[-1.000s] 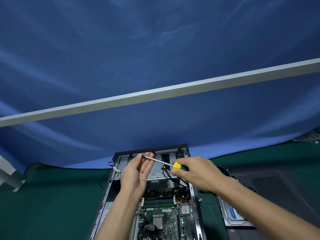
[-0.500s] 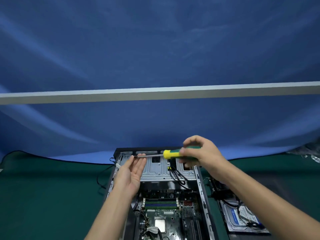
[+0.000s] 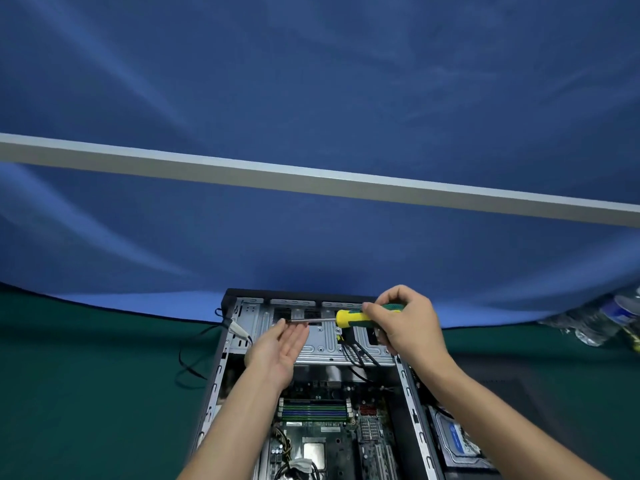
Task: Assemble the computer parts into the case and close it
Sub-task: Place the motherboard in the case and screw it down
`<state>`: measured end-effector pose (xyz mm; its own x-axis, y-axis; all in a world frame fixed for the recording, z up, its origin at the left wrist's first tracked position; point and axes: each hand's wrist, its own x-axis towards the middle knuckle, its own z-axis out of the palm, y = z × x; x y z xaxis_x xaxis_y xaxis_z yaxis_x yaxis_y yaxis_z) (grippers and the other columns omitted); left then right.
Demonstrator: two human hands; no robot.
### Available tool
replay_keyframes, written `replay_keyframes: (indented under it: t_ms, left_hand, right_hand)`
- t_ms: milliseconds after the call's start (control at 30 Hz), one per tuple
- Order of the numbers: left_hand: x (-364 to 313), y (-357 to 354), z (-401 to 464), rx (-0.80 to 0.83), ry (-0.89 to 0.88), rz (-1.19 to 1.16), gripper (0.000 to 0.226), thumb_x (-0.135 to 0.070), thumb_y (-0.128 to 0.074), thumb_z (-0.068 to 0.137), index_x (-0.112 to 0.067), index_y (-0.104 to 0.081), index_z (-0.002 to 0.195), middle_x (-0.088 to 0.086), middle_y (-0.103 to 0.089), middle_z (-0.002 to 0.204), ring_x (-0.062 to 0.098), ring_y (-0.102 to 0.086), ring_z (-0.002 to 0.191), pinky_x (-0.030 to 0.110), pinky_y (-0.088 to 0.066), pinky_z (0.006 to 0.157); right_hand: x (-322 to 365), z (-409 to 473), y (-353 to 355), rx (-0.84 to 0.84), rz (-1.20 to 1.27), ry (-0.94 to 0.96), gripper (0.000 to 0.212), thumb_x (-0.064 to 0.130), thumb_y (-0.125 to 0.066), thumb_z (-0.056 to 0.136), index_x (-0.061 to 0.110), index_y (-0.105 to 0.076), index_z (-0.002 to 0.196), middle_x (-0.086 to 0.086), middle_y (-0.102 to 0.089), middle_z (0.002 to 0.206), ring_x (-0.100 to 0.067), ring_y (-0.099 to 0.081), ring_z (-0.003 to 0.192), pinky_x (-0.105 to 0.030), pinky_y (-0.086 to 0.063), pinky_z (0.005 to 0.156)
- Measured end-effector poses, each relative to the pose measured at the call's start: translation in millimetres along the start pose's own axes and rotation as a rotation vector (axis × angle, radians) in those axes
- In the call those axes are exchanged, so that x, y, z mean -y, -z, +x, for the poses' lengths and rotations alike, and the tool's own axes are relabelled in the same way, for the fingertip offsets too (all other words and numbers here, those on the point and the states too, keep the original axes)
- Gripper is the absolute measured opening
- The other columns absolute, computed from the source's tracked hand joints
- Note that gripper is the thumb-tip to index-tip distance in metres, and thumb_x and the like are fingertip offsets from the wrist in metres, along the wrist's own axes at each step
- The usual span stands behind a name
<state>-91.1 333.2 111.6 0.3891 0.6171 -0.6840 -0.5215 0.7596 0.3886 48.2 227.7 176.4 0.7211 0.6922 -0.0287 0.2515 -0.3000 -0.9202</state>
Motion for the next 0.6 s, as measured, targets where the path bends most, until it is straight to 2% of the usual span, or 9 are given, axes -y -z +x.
replay_keyframes:
  t_ms: [67, 200, 267, 367, 467, 533, 600]
  left_hand:
    - [-0.4, 4.8, 3.3, 0.001, 0.031, 0.046, 0.008, 0.000, -0.050, 0.094, 0.007, -0.053, 0.093, 0.028, -0.056, 0.119, 0.037, -0.058, 0.109, 0.046, -0.047, 0.090]
    - [-1.9, 14.7, 7.5, 0.019, 0.069, 0.177, 0.014, -0.002, -0.046, 0.097, 0.008, -0.054, 0.090, 0.030, -0.059, 0.107, 0.039, -0.061, 0.096, 0.045, -0.051, 0.081]
    - [-7.9, 22.8, 8.8, 0.047, 0.105, 0.285, 0.021, -0.006, -0.041, 0.100, 0.010, -0.054, 0.094, 0.030, -0.065, 0.097, 0.037, -0.065, 0.083, 0.041, -0.059, 0.063]
    - [-19.1, 37.6, 12.7, 0.028, 0.101, 0.632, 0.031, -0.014, -0.037, 0.101, 0.007, -0.059, 0.100, 0.019, -0.071, 0.076, 0.025, -0.067, 0.058, 0.029, -0.054, 0.042]
    - [-24.5, 51.9, 21.2, -0.057, -0.064, 0.942, 0.028, -0.013, -0.041, 0.098, 0.004, -0.062, 0.091, 0.009, -0.067, 0.057, 0.014, -0.049, 0.035, 0.021, -0.039, 0.035]
    - [-23.3, 59.7, 28.4, -0.082, -0.244, 1.073, 0.026, -0.010, -0.043, 0.097, 0.000, -0.062, 0.085, 0.005, -0.064, 0.054, 0.014, -0.046, 0.036, 0.023, -0.037, 0.039]
    - [-20.2, 69.6, 34.1, -0.091, -0.532, 1.368, 0.027, -0.013, -0.042, 0.097, -0.008, -0.063, 0.082, 0.002, -0.064, 0.061, 0.016, -0.054, 0.047, 0.028, -0.046, 0.049]
  right_hand:
    - [-3.5, -0.2, -2.0, -0.009, -0.009, -0.019, 0.024, 0.017, -0.074, 0.080, 0.013, -0.052, 0.070, -0.001, -0.048, 0.046, -0.015, -0.038, 0.033, -0.019, -0.028, 0.037]
    - [-12.7, -0.5, -5.4, 0.008, 0.036, -0.072, 0.023, 0.012, -0.072, 0.082, 0.010, -0.051, 0.073, -0.006, -0.045, 0.046, -0.015, -0.035, 0.030, -0.019, -0.025, 0.035]
    - [-17.2, -0.9, -7.7, 0.024, 0.034, -0.082, 0.023, 0.011, -0.072, 0.082, 0.009, -0.052, 0.073, -0.005, -0.045, 0.045, -0.014, -0.035, 0.029, -0.018, -0.025, 0.035]
    - [-25.6, 1.0, -9.3, 0.046, -0.016, -0.078, 0.022, 0.013, -0.073, 0.080, 0.010, -0.053, 0.072, 0.002, -0.044, 0.040, -0.015, -0.036, 0.031, -0.018, -0.025, 0.035]
    - [-32.8, 2.9, -11.7, 0.081, -0.073, -0.081, 0.020, 0.013, -0.072, 0.080, 0.009, -0.054, 0.073, 0.000, -0.044, 0.039, -0.017, -0.033, 0.032, -0.019, -0.025, 0.035]
    - [-38.3, 3.5, -14.8, 0.100, -0.107, -0.085, 0.020, 0.012, -0.071, 0.079, 0.010, -0.053, 0.071, 0.000, -0.044, 0.039, -0.018, -0.034, 0.033, -0.019, -0.025, 0.036]
    - [-43.6, 3.5, -18.3, 0.126, -0.150, -0.080, 0.019, 0.011, -0.071, 0.078, 0.012, -0.054, 0.070, 0.004, -0.046, 0.039, -0.017, -0.036, 0.034, -0.019, -0.026, 0.037]
